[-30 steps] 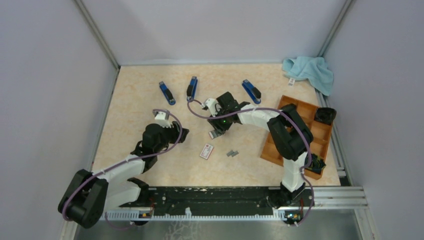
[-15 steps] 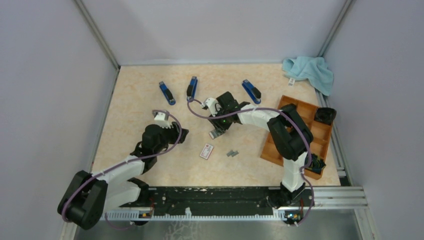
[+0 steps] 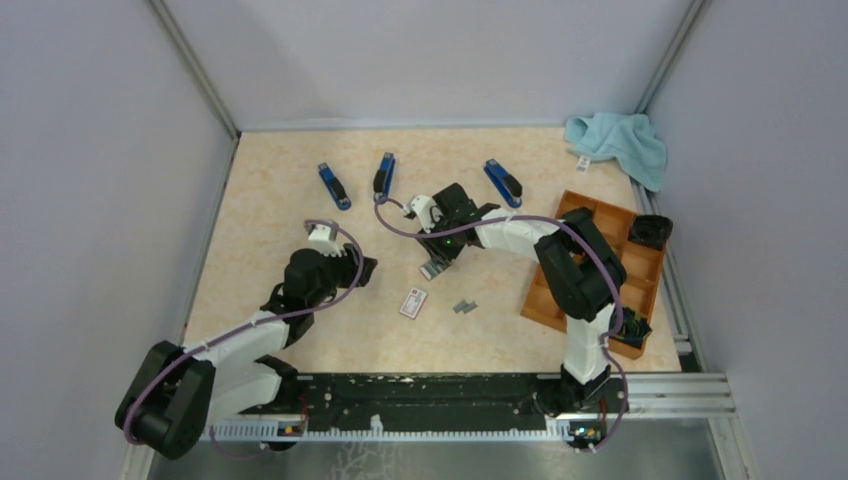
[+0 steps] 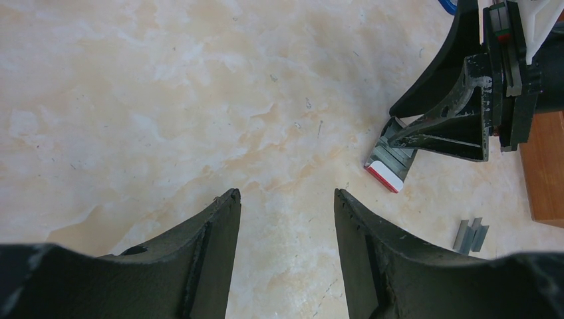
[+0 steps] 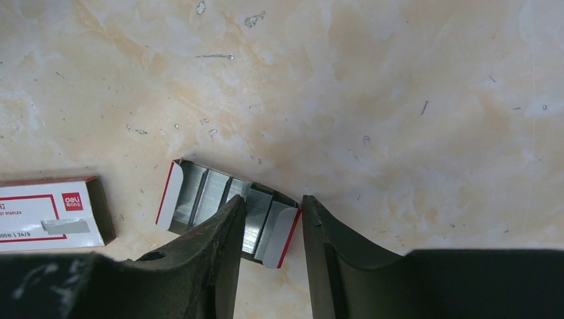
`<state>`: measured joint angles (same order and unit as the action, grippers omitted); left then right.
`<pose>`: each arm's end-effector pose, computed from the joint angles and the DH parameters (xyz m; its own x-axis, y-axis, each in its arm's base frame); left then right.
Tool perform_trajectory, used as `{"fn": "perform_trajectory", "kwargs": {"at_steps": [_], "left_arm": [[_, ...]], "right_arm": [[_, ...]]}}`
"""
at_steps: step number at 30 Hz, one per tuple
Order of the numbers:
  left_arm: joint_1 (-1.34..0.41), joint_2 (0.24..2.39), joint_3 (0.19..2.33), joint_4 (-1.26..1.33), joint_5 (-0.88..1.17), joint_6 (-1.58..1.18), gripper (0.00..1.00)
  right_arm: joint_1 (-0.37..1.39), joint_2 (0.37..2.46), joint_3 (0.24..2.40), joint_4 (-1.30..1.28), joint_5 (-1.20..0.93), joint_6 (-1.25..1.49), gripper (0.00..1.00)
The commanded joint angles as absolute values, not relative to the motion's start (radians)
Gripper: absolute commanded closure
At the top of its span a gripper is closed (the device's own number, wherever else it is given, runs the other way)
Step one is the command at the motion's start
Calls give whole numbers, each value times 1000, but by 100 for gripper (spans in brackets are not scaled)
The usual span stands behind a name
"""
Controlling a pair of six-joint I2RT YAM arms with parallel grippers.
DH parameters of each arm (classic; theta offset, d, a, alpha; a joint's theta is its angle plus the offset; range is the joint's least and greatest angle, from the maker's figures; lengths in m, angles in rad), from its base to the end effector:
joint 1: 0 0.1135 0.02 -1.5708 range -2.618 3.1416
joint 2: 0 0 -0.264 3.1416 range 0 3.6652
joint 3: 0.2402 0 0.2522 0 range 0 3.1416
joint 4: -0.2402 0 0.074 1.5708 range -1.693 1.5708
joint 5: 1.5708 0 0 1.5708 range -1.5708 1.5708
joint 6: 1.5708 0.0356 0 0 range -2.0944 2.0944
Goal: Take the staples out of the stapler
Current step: Adjust the staple in the staple box, then pick up the staple from the center of the board.
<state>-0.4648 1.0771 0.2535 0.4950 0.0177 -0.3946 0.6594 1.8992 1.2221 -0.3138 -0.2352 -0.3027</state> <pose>0.1866 -0.0943 0.1717 -0.4444 -0.2072 -0.8716 0.3167 0.8738 -0.3691 0.3057 0.2474 0.1658 -0.4234 -0.6950 -0.5811 -0.8621 0.5062 0.0227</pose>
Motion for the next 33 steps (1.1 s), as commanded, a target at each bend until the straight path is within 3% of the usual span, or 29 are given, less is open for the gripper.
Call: {"fn": "perform_trajectory", "kwargs": {"at_steps": [1,15,19,22,27,33], "left_arm": [[-471,1063,244,525,12,-386,40],[-471,1045,237,524,13,-381,40],[-471,945,212,528,47,-371,38],[-469,803,164,573,70,-416,29],[-469,583,39,764,136,-457,1],[-469,486,-78,969,251,-616,1]], "right_arm": [[670,1849,1226,-293,-225,-304,61],[670,1757,1224,-308,-237,-325,59],[651,1679,1226,-339,-309,-359,58],[604,1573,1229,-363,-460,-366,57],[519,1410,1265,-465,-708,-376,55],[508,1152,1104,-355,-883,-249,49]]}}
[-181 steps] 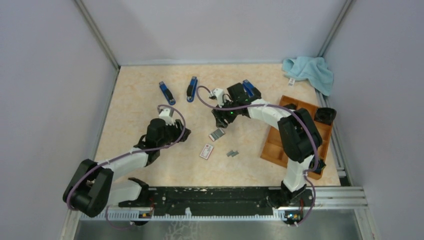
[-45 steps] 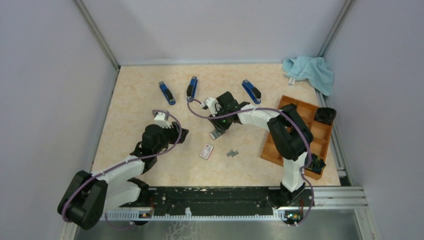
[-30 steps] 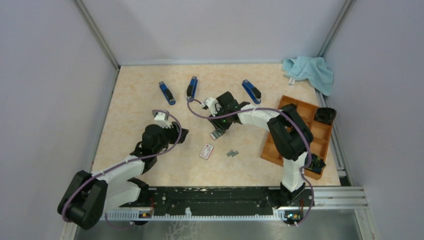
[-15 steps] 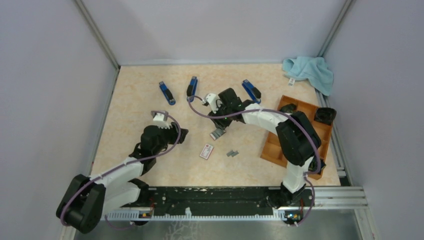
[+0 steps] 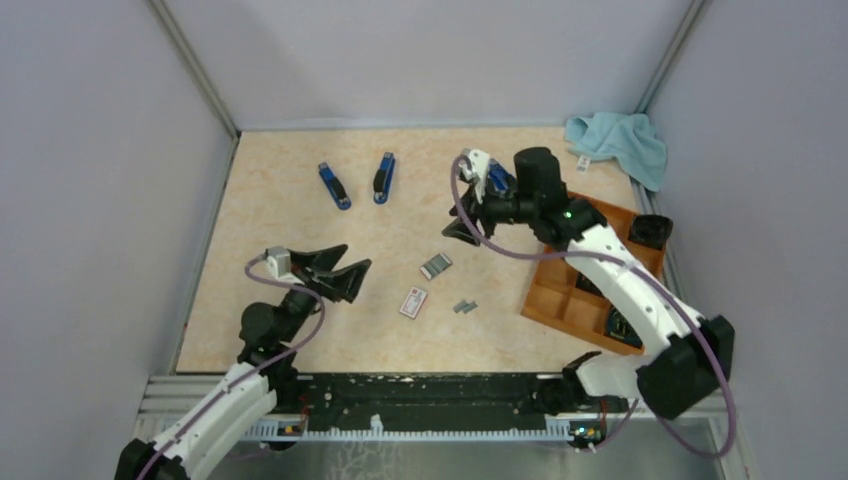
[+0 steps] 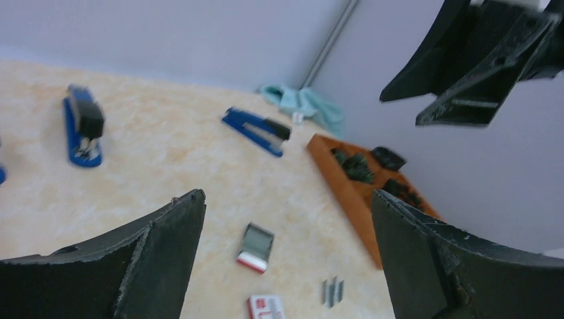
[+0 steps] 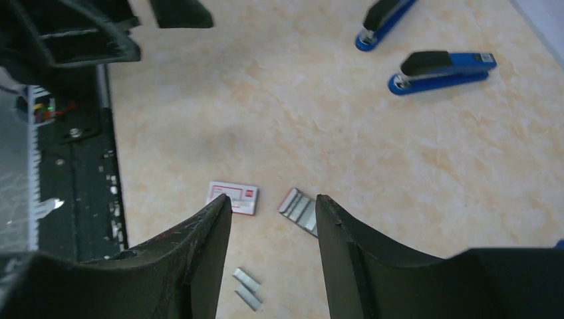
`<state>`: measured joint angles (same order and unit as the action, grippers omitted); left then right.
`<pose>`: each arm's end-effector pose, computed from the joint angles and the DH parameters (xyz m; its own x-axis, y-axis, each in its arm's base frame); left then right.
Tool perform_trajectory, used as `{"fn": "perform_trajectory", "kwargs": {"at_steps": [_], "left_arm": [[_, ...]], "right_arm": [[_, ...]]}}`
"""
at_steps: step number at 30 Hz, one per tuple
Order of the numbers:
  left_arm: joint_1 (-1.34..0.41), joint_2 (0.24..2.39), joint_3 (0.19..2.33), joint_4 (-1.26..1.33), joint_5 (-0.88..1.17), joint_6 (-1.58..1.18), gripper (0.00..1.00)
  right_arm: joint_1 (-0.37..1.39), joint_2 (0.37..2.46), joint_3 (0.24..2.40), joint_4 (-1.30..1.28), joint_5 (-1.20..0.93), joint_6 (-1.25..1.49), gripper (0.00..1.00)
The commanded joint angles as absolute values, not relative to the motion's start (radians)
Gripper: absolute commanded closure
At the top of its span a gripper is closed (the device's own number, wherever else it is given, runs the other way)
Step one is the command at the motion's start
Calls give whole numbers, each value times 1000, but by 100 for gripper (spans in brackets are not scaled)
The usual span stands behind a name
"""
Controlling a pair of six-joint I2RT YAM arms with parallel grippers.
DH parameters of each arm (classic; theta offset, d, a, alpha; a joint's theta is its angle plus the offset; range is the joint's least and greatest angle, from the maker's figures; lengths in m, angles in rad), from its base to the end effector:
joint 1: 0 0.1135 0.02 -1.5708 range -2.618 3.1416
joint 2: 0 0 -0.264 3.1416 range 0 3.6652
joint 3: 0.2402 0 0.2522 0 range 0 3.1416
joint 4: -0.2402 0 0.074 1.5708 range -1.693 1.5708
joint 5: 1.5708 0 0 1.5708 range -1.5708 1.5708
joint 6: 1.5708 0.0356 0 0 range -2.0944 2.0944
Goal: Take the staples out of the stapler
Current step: Pick up the staple from the center of the board.
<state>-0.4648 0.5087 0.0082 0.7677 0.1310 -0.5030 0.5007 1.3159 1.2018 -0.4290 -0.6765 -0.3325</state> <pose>0.1218 -0.0663 0.2060 -0.0617 -0.5037 -0.8617 0.6018 0.6699 -0.4347 0.2444 0.1591 0.3481 -0.1529 -0.3738 -0.9148 -0.9462 0.3224 0.0264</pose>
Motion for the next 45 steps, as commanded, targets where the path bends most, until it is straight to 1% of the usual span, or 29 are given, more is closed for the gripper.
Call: {"fn": "perform_trajectory", "kwargs": {"at_steps": [1,3,6,7,9,12,14,16,19,21,24,26,30,35,38,45], "left_arm": [[-469,502,-57,966,302,-622,1],[-471,562,-4,946,424,-607,2],[-492,699,70,950,571,-584,10],[-522,759,87,954,574,-559,12],[-670,826,128,910,480,-441,13],[-940,946,224,782,222,-187,11],[-1039,1053,262,798,116,-74,11],[-1084,1168,245,949,80,6,13],[-1097,1363,193,1294,66,74,13],[-1097,1507,184,1497,58,99,12],[-1097,1731,183,1772,97,144,15],[-1097,1817,218,1788,93,157,18],[-1096,1904,245,1790,48,127,23],[-1095,1928,252,1789,51,123,37],[-1095,1933,260,1777,38,119,42],[-1095,1930,306,1675,34,81,44]], "right_arm": [[506,1108,1059,-311,-911,-247,47],[500,1046,992,-268,-957,-307,47],[460,1019,978,-300,-941,-356,46],[440,1013,973,-296,-944,-352,46],[410,1001,963,-301,-948,-352,46],[390,995,958,-317,-905,-363,46],[378,1007,970,-330,-860,-359,46],[372,1015,974,-341,-803,-364,46],[363,1019,980,-349,-722,-373,46],[358,1022,984,-357,-695,-376,46],[357,1026,984,-362,-677,-384,46],[356,1030,983,-366,-666,-391,46],[356,1041,986,-374,-664,-398,46],[356,1058,988,-381,-672,-403,46],[356,1063,987,-382,-672,-406,46],[356,1071,985,-381,-672,-412,46]]}}
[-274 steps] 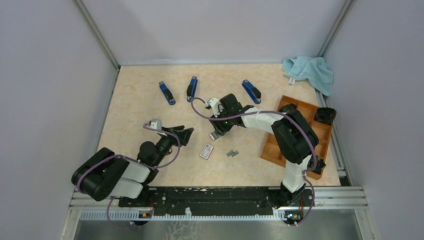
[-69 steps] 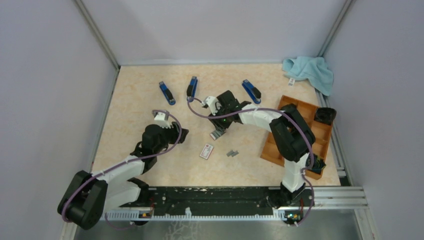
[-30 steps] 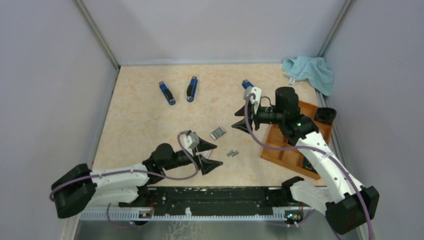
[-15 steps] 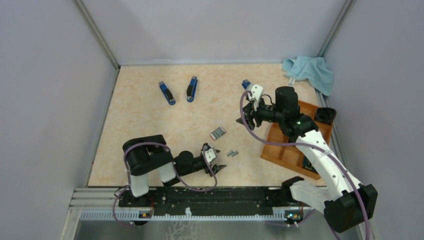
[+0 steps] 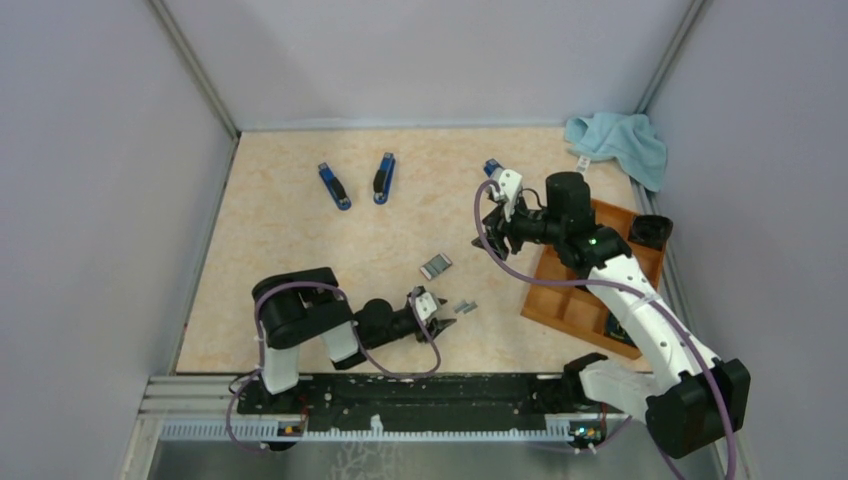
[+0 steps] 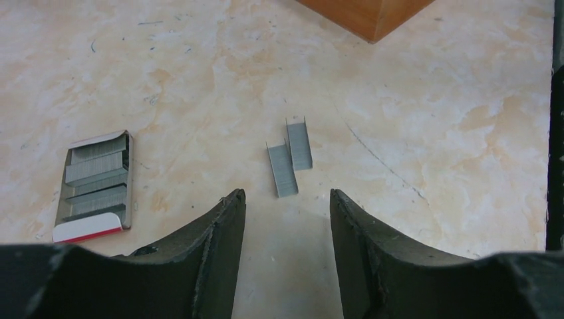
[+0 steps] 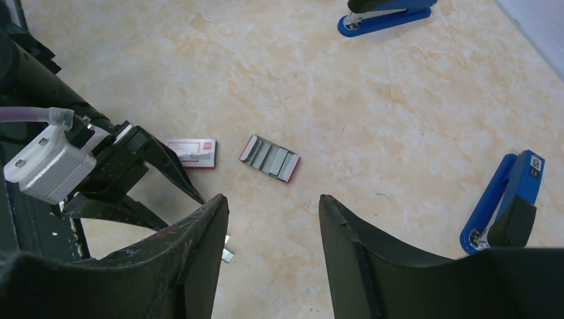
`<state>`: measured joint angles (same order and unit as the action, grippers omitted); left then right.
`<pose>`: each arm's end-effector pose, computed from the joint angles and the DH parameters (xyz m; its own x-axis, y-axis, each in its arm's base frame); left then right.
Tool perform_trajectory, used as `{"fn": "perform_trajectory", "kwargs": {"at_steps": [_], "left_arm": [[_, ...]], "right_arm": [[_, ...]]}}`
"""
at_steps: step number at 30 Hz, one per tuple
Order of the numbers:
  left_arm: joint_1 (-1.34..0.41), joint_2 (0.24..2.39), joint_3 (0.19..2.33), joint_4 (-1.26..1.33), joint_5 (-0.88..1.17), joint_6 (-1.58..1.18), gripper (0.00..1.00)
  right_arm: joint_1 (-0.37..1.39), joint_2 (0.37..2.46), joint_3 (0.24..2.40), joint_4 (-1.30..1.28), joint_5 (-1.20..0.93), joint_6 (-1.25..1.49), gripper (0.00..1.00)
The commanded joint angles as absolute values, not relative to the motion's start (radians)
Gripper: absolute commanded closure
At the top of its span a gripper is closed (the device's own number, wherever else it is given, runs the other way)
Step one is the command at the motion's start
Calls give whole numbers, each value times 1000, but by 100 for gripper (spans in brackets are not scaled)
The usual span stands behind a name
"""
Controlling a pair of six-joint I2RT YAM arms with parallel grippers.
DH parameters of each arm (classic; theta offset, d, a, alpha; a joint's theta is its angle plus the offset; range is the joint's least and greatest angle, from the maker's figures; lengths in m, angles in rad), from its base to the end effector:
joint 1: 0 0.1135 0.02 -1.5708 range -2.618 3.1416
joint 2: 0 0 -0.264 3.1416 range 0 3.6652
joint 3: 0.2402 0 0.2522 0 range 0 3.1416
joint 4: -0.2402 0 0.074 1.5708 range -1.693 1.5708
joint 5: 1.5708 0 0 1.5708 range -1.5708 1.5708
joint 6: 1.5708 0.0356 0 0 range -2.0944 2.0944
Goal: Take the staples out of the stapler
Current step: Pick up the staple from the center of the board.
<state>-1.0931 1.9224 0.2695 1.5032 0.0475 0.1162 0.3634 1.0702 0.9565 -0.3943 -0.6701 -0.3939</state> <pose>0.1176 -0.2308 0.0960 0.0372 0.1800 -0.9830 0.9105 0.3993 0.1076 0.2095 0.1033 0.3274 -0.1183 -0.3668 -0.9228 -0.9001 0.4320 -0.0564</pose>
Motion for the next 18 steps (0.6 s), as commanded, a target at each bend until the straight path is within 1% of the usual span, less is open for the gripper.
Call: {"fn": "perform_trajectory", "kwargs": {"at_steps": [1,7,18], "left_arm": [[-1094,1929,314,1657,34,76,45],[-1095,1932,347,1587,37,59,51],[-1095,1939,364,1551,18,56,52]], "right_arm": [[356,1071,984,-381,-672,-413,46],[356,1070,983,-381,-670,-414,46],[356,1065,980,-378,-667,-415,46]]}}
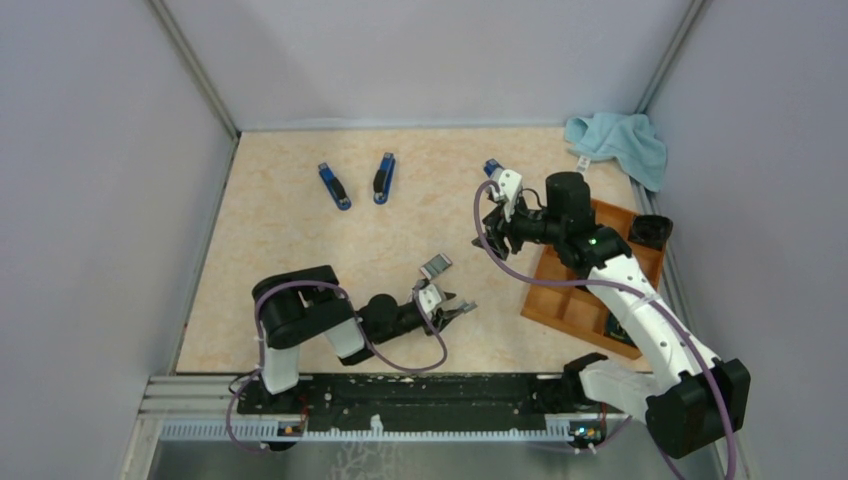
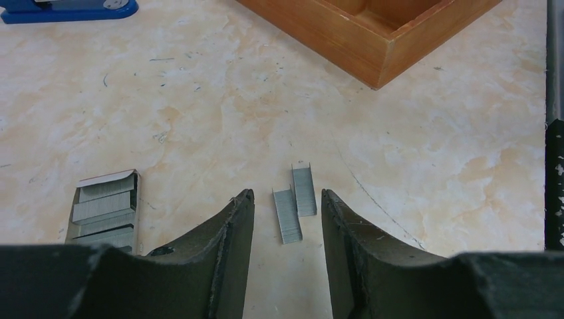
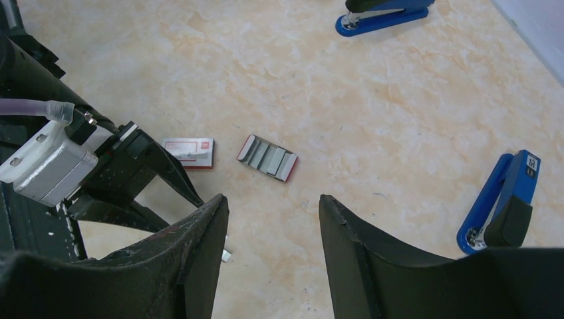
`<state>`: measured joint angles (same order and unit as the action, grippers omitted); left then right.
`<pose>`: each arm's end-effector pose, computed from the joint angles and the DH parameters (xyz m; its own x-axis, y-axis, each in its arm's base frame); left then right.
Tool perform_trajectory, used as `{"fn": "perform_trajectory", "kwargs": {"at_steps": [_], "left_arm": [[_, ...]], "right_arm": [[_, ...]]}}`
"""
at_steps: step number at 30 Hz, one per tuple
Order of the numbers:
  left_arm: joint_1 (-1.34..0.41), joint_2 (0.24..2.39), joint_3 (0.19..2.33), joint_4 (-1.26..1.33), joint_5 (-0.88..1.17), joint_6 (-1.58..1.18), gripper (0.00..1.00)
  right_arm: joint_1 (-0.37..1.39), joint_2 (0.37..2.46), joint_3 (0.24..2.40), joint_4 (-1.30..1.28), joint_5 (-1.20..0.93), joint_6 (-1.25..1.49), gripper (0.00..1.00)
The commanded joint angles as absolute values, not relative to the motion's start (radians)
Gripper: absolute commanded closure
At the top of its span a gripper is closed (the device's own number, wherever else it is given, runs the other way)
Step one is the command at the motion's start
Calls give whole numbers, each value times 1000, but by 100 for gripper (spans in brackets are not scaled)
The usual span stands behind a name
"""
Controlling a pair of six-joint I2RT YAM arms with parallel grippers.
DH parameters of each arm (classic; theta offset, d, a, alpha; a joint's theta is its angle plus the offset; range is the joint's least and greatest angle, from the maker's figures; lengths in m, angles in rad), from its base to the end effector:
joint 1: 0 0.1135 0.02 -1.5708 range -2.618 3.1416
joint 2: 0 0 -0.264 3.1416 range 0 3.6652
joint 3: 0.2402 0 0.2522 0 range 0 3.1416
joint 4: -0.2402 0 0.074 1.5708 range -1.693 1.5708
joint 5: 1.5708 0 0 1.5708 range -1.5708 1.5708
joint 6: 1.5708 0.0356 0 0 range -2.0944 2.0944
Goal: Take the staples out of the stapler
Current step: Pick up the staple from the center of the board.
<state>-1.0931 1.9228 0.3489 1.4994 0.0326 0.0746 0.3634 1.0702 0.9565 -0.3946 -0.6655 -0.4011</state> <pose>0.1275 -0.2488 0.1080 0.0331 0.0980 -0.9946 0.9026 0.4245 0.0719 0.2096 0.1032 0.3273 -0.1128 -0.3715 -0.9216 -0.8992 0.4328 -0.0644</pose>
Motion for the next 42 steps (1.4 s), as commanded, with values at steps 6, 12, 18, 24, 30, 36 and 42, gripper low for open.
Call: {"fn": "perform_trajectory", "kwargs": {"at_steps": [6,12,18,24,30,36,42], "left_arm": [[-1096,1975,353,1605,-22,25,52],[-1100,1999,344,1654,-12,23,51],[-1110,2005,342,1657,0,39,52],[-1117,2008,348,1649,-32,42,53],[-1127,2012,351,1649,-55,49,54],[-1139,2023,355,1652,-81,66,54],[-1144,2031,364,1647,-82,79,55]], "right_arm": [[356,1064,979,-378,-667,-416,46],[356,1066,978,-377,-669,-416,46],[356,1064,979,-377,-669,-415,46],[356,1061,979,-376,-670,-416,46],[356,1058,979,-378,-682,-415,46],[357,1060,978,-373,-685,-409,46],[355,1060,974,-368,-683,-405,46]]}}
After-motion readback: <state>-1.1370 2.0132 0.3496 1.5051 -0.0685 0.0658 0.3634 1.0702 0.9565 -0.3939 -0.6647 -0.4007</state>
